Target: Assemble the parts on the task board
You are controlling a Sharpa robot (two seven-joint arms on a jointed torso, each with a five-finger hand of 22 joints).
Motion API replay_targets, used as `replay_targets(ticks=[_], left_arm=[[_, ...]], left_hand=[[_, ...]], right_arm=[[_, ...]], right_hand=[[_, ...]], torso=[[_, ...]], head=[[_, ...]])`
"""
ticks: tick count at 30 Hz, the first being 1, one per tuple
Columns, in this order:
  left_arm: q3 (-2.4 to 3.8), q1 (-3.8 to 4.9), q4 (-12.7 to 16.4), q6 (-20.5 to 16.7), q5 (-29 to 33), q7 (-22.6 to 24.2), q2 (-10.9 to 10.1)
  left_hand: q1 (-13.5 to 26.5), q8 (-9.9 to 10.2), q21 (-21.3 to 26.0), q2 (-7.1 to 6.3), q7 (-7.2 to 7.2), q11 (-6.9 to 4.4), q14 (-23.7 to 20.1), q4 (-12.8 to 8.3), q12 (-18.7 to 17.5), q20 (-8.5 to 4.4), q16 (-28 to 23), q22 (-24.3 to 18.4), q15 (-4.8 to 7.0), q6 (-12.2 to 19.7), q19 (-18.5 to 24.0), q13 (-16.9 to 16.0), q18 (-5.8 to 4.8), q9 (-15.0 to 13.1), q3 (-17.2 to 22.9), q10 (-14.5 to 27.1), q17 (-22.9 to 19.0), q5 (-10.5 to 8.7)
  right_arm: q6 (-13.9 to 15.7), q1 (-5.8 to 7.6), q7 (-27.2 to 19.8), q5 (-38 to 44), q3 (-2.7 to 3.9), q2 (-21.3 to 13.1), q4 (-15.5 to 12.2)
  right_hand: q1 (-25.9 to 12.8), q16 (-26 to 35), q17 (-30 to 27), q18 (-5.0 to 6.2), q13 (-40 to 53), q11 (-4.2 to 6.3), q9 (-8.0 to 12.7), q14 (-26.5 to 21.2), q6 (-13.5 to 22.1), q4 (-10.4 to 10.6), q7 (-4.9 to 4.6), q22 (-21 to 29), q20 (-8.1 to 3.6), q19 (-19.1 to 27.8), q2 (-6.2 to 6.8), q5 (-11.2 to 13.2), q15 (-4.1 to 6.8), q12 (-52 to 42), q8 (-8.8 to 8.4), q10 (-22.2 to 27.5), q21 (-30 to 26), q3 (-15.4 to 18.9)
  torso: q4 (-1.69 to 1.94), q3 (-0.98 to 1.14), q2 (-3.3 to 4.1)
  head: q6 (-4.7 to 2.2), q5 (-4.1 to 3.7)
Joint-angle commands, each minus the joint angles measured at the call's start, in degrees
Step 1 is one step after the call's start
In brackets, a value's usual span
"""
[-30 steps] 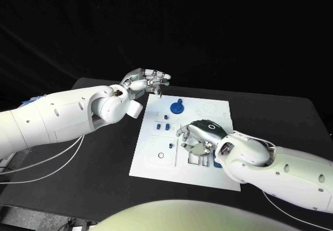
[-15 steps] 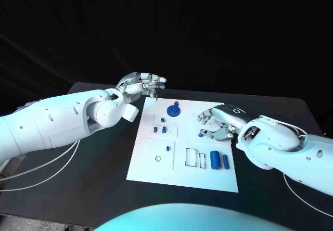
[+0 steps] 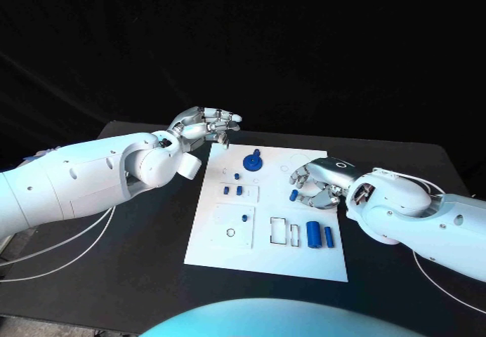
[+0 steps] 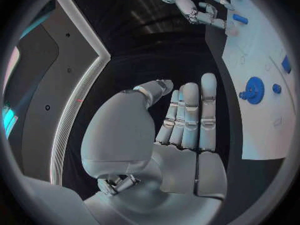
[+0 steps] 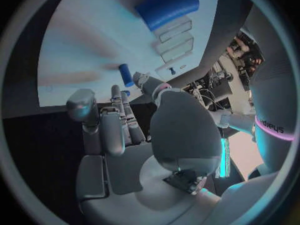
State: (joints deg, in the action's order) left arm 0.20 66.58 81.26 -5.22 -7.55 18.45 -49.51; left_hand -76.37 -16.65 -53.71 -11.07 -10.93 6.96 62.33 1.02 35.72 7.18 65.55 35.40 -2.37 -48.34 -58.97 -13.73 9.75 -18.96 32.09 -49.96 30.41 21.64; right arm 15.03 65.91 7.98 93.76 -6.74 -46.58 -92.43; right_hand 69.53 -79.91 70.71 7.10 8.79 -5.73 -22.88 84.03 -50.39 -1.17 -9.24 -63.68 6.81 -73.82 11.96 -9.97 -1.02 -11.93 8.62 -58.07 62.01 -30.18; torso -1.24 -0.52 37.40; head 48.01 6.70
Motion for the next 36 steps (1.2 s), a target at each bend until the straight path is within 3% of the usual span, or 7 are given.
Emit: replay_targets(ticks=[1, 6, 11, 26, 32, 36], left_arm=[[0.04, 0.03, 0.09, 1.15, -0.17, 0.20, 0.04], [0.04, 0.03, 0.09, 1.20, -0.17, 0.16, 0.05], [0.04, 0.03, 0.05, 1.23, -0.17, 0.13, 0.06], [0.04, 0.03, 0.07, 1.37, -0.20, 0.00, 0.03], [0.04, 0.03, 0.06, 1.38, -0.25, -0.09, 0.03], [0.04, 0.03, 0.02, 1.49, -0.30, -0.19, 0.04]], left_hand=[[0.34, 0.14, 0.26, 0.30, -0.16, -0.01, -0.45, 0.06, 0.27, 0.34, 0.13, -0.07, -0.06, 0.37, -0.02, 0.10, 0.85, 0.05, -0.41, 0.20, -0.06, -0.13], [0.34, 0.14, 0.26, 0.30, -0.16, -0.01, -0.45, 0.06, 0.27, 0.34, 0.13, -0.07, -0.06, 0.37, -0.02, 0.10, 0.85, 0.05, -0.41, 0.20, -0.06, -0.13], [0.34, 0.14, 0.26, 0.30, -0.16, -0.01, -0.45, 0.06, 0.27, 0.34, 0.13, -0.07, -0.06, 0.37, -0.02, 0.10, 0.85, 0.05, -0.41, 0.20, -0.06, -0.13], [0.34, 0.10, 0.28, 0.38, -0.16, -0.01, -0.44, 0.09, 0.34, 0.35, 0.17, -0.09, -0.06, 0.37, -0.05, 0.09, 0.85, 0.04, -0.42, 0.19, -0.07, -0.13], [0.34, 0.10, 0.28, 0.38, -0.16, -0.01, -0.44, 0.09, 0.34, 0.35, 0.17, -0.09, -0.06, 0.37, -0.05, 0.09, 0.85, 0.04, -0.42, 0.19, -0.07, -0.13], [0.33, 0.06, 0.33, 0.47, -0.16, -0.01, -0.44, 0.10, 0.43, 0.37, 0.22, -0.13, -0.06, 0.40, -0.09, 0.10, 0.86, 0.03, -0.46, 0.20, -0.08, -0.13]], right_arm=[[-3.48, -0.16, -0.74, 0.69, -0.03, 0.33, 0.41], [-3.53, -0.28, -0.88, 0.41, -0.07, 0.94, 1.25], [-3.53, -0.46, -0.81, 0.31, -0.12, 1.63, 1.87], [-2.15, -1.01, 0.04, 0.73, -0.19, 2.54, 2.93], [0.98, -1.19, 0.97, 1.19, -0.20, 2.54, 2.96], [4.94, -1.24, 1.18, 0.84, -0.20, 1.84, 2.36]], right_hand=[[0.48, -0.40, 0.26, -0.18, 0.11, 0.08, -0.09, 2.28, -0.64, 0.21, 0.03, -0.35, -0.03, -0.52, -0.30, -0.35, 0.09, -0.54, 0.42, -0.80, 0.37, 0.21], [0.69, -0.82, 0.65, -0.39, 0.07, 0.08, -0.18, 2.41, -2.00, 0.93, 0.00, -1.22, -0.09, -1.19, -1.61, 0.06, 0.13, -1.23, 0.98, -2.19, 1.24, -0.58], [1.76, -1.35, 1.11, -0.56, -0.13, 0.55, -0.42, 2.53, -4.44, 1.27, 0.32, -2.13, -0.33, -1.79, -3.30, 2.25, 0.48, -1.72, 1.99, -4.79, 2.07, -2.70], [2.11, -1.65, 1.35, -0.67, -0.27, 0.95, -0.62, 2.59, -5.61, 1.35, 0.62, -2.69, -0.65, -2.09, -3.83, 2.93, 0.81, -1.76, 2.57, -6.35, 2.52, -3.70], [2.56, -1.87, 1.52, -0.73, -0.14, 1.41, -1.00, 2.64, -6.76, 1.34, 1.00, -3.08, -0.94, -2.32, -4.72, 3.01, 1.16, -2.03, 3.40, -7.83, 2.82, -4.36], [3.04, -1.99, 1.54, -0.76, 0.25, 1.92, -1.57, 2.66, -7.87, 1.17, 1.48, -3.35, -1.30, -2.47, -5.77, 3.60, 1.59, -2.54, 4.50, -9.45, 2.98, -5.11]], torso=[[-0.03, 0.00, 0.01], [0.01, 0.01, 0.02], [-0.01, 0.03, -0.03], [-0.04, 0.04, 0.00], [0.00, 0.00, -0.06], [0.02, 0.00, -0.05]], head=[[0.25, 0.33], [0.41, 0.34], [0.42, 0.39], [0.55, 0.21], [0.57, 0.16], [0.58, 0.22]])
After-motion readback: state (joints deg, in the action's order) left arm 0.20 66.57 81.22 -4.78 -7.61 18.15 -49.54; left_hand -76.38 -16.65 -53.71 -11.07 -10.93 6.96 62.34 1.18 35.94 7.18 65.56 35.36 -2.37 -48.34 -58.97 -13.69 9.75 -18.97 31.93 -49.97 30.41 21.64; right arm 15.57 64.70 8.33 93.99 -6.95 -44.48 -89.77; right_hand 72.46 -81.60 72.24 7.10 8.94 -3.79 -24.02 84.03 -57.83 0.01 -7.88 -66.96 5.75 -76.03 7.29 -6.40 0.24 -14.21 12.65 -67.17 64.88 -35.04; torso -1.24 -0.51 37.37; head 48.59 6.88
